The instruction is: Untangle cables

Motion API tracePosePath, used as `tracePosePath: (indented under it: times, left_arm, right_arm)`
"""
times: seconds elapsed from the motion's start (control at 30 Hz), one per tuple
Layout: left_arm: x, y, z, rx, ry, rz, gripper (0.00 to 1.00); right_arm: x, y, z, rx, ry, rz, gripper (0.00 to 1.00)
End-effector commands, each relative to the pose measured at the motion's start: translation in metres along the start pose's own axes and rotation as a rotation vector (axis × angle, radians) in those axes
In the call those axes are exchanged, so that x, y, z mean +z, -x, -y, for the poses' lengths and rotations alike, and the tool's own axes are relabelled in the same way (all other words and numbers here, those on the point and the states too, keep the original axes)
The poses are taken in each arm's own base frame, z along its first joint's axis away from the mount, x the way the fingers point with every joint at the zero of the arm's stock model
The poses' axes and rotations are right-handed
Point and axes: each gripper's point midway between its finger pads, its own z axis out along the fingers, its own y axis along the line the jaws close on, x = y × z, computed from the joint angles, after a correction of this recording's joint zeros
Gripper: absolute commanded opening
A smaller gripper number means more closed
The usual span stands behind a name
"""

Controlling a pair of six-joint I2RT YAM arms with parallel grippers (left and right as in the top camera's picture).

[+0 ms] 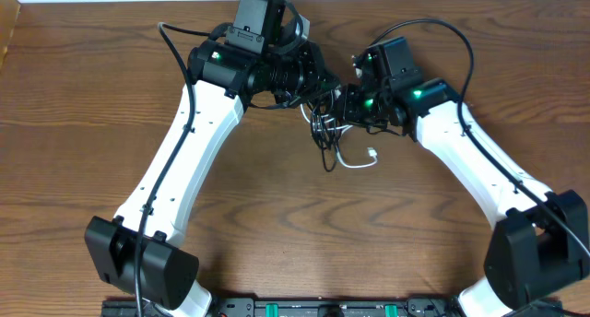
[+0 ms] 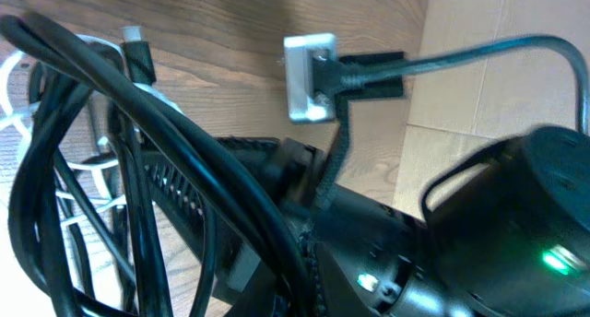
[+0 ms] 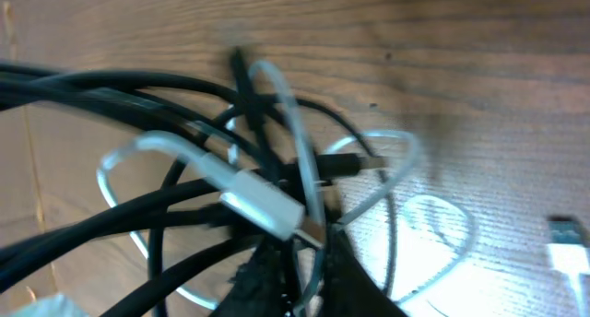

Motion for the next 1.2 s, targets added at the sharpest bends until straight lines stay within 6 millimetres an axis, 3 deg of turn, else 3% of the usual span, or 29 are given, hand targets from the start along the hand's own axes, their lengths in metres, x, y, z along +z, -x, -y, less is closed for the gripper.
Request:
tracePosePath:
  times: [0.0, 0.27, 0.37, 0.57, 0.77, 0.97, 1.17]
  left_arm:
    - [-0.009, -0.004, 0.015, 0.02, -0.05, -0.009, 0.08]
    - [-0.008, -0.002, 0.011, 0.145, -0.032, 0.004, 0.08]
    - [-0.009, 0.006, -0.008, 0.171, 0.069, 0.052, 0.08]
    - [-0.022, 0.021, -0.069, 0.12, 0.393, 0.169, 0.07]
    - [-0.023, 0.019, -0.105, 0.139, 0.537, 0.164, 0.08]
    - [-0.016, 0.011, -0.136, 0.126, 0.622, 0.134, 0.09]
    - [-0.015, 0.002, -0.169, 0.112, 0.721, 0.11, 0.09]
  right_arm:
    - [0.004, 0.005, 0.007, 0.005, -0.042, 0.021, 0.02]
    - [-0.005, 0.008, 0.004, -0.071, -0.011, 0.023, 0.01]
    - [-0.021, 0.009, 0.004, -0.098, 0.002, 0.031, 0.01]
    - [-0.079, 0.016, 0.01, -0.146, -0.011, 0.104, 0.01]
    - [-0.15, 0.013, 0.019, -0.151, -0.03, 0.208, 0.01]
    - [-0.185, 0.002, 0.015, -0.18, -0.03, 0.262, 0.01]
    - [-0.221, 0.002, 0.015, -0.179, 0.007, 0.33, 0.01]
